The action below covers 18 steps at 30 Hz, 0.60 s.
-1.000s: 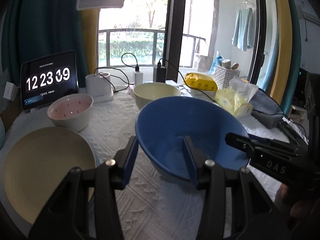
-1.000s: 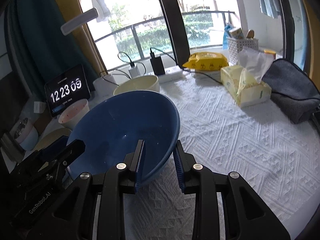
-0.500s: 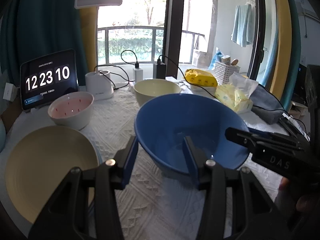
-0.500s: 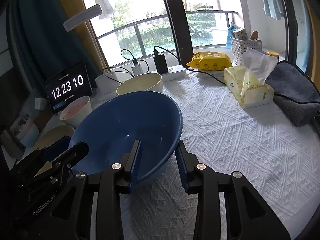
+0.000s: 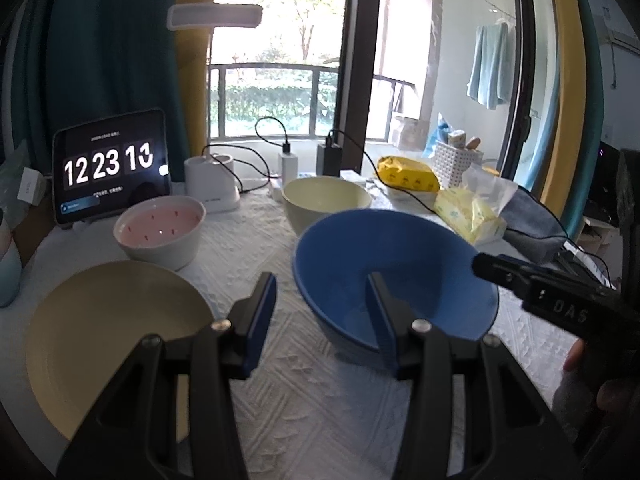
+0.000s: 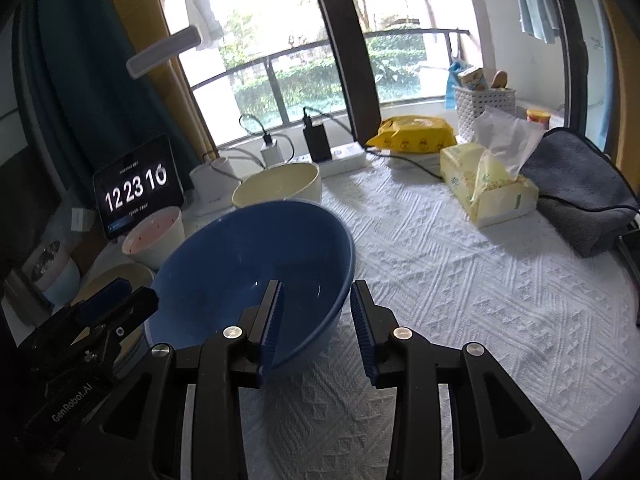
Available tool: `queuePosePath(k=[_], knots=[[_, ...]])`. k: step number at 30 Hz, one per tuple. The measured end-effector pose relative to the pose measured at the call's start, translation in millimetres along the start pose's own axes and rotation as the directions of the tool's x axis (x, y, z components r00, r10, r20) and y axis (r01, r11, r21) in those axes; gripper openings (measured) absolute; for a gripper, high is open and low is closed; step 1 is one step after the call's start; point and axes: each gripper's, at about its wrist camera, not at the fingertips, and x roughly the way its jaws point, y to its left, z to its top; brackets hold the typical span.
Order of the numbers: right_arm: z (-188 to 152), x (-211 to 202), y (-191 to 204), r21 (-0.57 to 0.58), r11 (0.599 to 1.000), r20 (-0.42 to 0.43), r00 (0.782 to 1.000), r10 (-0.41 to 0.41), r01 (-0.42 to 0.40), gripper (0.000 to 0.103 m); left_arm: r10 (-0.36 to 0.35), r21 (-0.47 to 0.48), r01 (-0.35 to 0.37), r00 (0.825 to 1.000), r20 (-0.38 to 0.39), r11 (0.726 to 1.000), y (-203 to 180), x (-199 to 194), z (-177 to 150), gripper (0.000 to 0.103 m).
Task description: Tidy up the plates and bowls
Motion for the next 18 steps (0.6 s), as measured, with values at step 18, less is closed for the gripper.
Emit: queuePosePath(k=[18], knots=[[29, -23, 20, -0.057, 0.998, 0.091, 0.996, -0.003, 0.008, 0.037, 0.035, -0.050, -0.031, 0.996, 0.085, 0.998, 35, -28, 20, 0.049]])
